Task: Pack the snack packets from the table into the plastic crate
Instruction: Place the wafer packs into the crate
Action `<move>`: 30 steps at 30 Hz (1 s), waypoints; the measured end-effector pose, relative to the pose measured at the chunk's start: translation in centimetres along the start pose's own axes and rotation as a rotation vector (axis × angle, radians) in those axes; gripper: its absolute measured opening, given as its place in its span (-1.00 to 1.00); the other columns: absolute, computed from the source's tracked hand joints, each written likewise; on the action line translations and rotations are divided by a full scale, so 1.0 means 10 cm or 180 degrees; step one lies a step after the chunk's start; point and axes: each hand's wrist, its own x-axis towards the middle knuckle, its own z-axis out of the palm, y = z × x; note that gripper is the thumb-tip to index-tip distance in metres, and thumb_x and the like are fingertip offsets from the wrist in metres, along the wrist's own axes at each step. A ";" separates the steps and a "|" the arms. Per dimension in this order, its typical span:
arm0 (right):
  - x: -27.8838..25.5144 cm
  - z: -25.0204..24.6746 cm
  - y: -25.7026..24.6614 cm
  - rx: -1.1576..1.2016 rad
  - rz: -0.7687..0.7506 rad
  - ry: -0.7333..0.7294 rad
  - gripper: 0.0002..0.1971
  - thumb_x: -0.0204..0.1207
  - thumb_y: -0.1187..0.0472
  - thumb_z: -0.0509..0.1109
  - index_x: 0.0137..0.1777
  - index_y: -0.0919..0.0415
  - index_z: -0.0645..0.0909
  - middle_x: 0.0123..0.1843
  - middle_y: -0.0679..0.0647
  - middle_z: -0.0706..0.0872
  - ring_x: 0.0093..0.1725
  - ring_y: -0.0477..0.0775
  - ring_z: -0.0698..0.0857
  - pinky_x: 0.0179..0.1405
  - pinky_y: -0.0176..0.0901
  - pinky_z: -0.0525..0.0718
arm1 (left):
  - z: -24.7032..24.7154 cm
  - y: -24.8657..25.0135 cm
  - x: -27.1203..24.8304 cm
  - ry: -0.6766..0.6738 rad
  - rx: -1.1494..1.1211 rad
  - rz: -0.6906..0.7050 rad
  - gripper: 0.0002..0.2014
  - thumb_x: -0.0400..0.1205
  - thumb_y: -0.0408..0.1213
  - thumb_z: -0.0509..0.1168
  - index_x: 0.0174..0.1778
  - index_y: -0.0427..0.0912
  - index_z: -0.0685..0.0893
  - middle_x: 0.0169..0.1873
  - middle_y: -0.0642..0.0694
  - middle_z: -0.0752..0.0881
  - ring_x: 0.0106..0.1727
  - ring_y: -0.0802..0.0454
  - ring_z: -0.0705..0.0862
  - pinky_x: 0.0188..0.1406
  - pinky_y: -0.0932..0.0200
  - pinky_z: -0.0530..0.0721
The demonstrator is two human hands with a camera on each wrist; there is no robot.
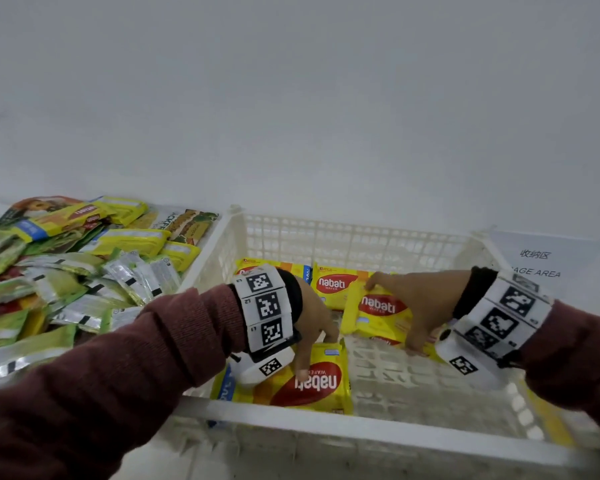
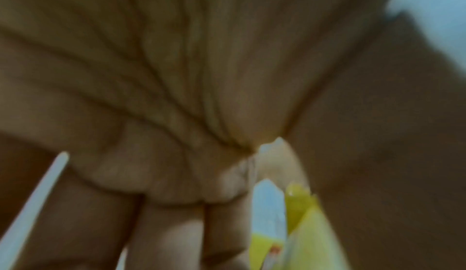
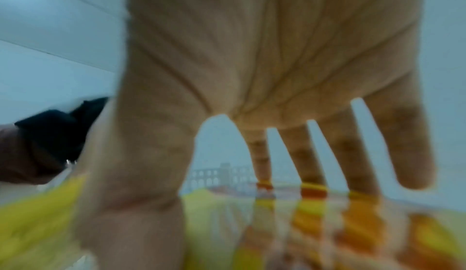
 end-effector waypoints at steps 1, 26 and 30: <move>0.00 -0.08 0.02 0.0067 -0.0046 0.0118 -0.01 0.19 0.16 0.65 0.51 -0.02 0.07 0.22 0.02 0.46 0.07 0.02 0.49 -0.08 -0.20 0.45 | -0.06 -0.02 0.00 -0.0021 0.0045 0.0154 -0.51 0.54 -0.15 0.40 0.35 -0.19 0.47 0.16 -0.06 0.57 0.04 -0.01 0.55 -0.29 0.30 0.46; 0.87 0.23 0.07 -0.0695 -0.0238 0.1119 -0.06 0.28 -0.13 0.52 0.57 -0.04 0.06 0.44 0.09 0.23 0.40 0.16 0.32 0.22 0.08 0.59 | -0.21 -0.90 0.12 0.2931 -0.1907 -0.1715 -0.76 0.54 -0.30 0.28 0.02 -0.40 0.53 -0.06 -0.29 0.63 -0.21 -0.11 0.70 -0.37 0.09 0.68; 0.88 0.22 0.08 -0.0661 -0.0244 0.1078 -0.07 0.30 -0.10 0.53 0.57 -0.02 0.05 0.44 0.10 0.23 0.41 0.16 0.31 0.28 0.10 0.55 | -0.18 -0.88 0.14 0.2301 -0.1110 -0.2073 -0.82 0.65 -0.25 0.19 -0.19 -0.30 0.52 -0.30 -0.05 0.51 -0.34 0.07 0.56 -0.46 0.23 0.54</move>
